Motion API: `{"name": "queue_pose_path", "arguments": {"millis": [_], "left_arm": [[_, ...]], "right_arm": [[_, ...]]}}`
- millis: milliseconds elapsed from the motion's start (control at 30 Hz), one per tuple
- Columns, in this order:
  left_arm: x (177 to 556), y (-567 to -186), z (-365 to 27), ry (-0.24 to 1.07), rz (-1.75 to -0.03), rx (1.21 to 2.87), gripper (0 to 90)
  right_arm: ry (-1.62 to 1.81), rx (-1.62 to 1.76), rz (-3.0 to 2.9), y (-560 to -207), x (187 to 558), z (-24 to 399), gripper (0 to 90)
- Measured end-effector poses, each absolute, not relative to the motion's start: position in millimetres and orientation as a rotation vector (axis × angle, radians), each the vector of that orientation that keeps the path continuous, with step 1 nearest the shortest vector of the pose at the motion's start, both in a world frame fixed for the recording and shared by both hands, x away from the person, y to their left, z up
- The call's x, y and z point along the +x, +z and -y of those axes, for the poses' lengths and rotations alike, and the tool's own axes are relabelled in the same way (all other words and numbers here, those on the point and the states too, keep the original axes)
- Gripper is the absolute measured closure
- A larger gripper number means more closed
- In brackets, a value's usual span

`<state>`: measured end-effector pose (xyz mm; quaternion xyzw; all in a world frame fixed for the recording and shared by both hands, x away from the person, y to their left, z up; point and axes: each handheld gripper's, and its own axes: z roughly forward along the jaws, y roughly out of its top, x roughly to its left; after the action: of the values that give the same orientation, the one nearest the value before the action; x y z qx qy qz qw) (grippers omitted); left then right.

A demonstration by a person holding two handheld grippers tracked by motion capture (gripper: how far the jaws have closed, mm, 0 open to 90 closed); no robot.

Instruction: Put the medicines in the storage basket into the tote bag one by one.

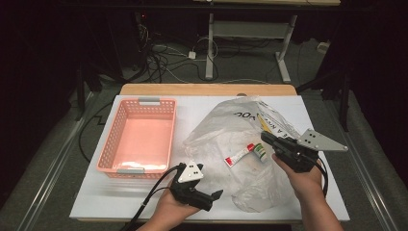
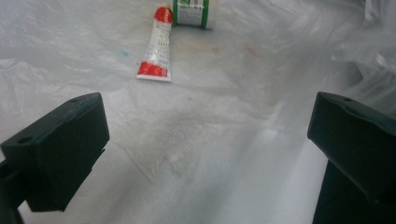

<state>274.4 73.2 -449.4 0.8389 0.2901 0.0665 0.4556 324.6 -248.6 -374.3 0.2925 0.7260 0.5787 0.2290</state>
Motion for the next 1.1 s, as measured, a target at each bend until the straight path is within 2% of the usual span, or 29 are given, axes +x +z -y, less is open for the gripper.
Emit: {"name": "queue_pose_path", "arguments": {"millis": [267, 667, 1100], "left_arm": [[273.1, -436.1, -91.4, 0.239, -0.732, 2.066, 0.0], [280.7, -419.2, -125.1, 0.271, -0.814, 2.019, 0.0], [299.2, -417.9, -174.2, 0.342, -0.972, 1.966, 0.0]], "right_arm": [[1.598, 0.807, -1.993, -373.0, 324.5, 251.9, 90.0], [1.603, 0.816, -1.987, -373.3, 325.3, 252.2, 90.0], [1.598, 0.815, -1.996, -375.0, 326.2, 250.8, 90.0]]}}
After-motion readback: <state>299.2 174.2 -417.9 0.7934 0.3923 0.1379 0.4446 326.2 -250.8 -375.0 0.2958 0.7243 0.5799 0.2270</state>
